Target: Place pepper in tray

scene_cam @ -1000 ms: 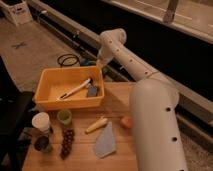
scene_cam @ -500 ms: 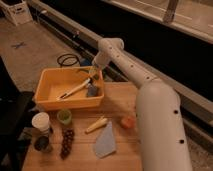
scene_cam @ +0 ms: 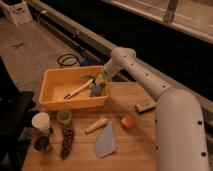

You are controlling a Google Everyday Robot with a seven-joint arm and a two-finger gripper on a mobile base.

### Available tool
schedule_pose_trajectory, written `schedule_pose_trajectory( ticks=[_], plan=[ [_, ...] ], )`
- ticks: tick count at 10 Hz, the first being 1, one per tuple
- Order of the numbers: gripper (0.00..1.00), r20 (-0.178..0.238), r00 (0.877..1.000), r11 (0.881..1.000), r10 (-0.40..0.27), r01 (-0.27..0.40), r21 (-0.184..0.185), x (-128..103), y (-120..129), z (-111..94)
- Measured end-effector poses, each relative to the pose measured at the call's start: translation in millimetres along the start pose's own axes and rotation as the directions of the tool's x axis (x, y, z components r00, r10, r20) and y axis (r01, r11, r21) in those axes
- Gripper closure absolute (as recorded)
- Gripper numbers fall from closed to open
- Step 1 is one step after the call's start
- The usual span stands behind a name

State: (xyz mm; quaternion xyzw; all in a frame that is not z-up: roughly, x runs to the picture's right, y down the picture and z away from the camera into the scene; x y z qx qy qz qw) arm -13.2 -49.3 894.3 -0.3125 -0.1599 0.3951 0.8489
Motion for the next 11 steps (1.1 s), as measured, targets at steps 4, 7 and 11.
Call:
schedule_pose_trajectory(
  ticks=[4,7,11],
  plan=[
    [0.20,0.052,0.999,0.998,0.003,0.000,-0.070,-1.7,8.6,11.7],
    [0.20,0.058,0.998,0.997,0.002,0.002,-0.071,-3.9,9.5,11.1],
    [0.20,0.057,0.998,0.998,0.003,0.001,-0.070,-3.1,8.7,10.7]
  ],
)
